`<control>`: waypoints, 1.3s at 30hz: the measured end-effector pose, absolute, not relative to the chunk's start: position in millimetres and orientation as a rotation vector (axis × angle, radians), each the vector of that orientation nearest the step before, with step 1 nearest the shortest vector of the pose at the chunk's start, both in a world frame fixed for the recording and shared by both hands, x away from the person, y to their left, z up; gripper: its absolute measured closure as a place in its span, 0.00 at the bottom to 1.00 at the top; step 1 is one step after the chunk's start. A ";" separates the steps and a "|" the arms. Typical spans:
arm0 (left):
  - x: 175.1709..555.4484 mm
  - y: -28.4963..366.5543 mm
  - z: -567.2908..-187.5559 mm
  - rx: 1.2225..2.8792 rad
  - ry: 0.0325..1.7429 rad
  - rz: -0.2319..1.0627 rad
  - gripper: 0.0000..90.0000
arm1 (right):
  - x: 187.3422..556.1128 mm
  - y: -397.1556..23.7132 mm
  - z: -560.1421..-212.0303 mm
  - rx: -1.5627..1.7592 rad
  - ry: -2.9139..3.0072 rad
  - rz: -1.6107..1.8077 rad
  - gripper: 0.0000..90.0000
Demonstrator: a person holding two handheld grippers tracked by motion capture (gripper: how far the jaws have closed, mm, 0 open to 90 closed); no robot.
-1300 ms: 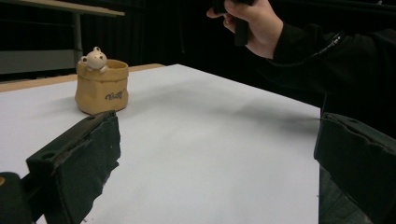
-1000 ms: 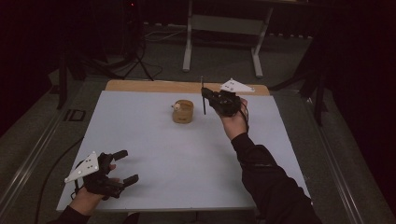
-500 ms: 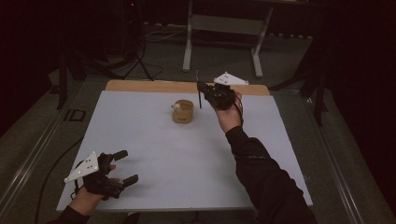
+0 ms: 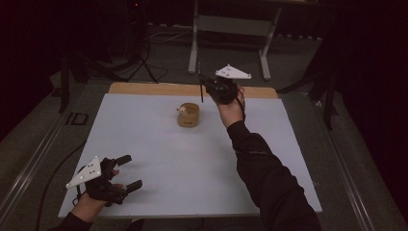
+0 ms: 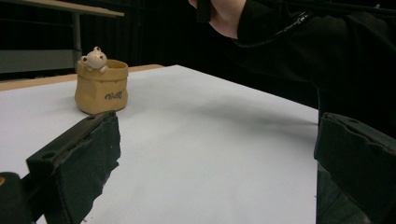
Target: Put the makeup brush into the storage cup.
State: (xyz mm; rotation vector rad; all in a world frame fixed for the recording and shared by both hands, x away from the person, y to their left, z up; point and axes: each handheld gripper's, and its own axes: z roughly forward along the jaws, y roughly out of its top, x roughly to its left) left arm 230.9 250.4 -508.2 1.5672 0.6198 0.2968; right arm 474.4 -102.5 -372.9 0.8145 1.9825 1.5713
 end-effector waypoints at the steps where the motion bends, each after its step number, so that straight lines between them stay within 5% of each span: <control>1: 230.8 250.3 -508.2 1.566 0.619 0.296 0.01 | 475.5 -101.8 -372.7 0.819 1.978 1.575 0.96; 39: 229.5 250.2 -507.3 1.564 0.605 0.292 0.01 | 500.8 -65.2 -428.1 0.938 2.003 1.522 0.96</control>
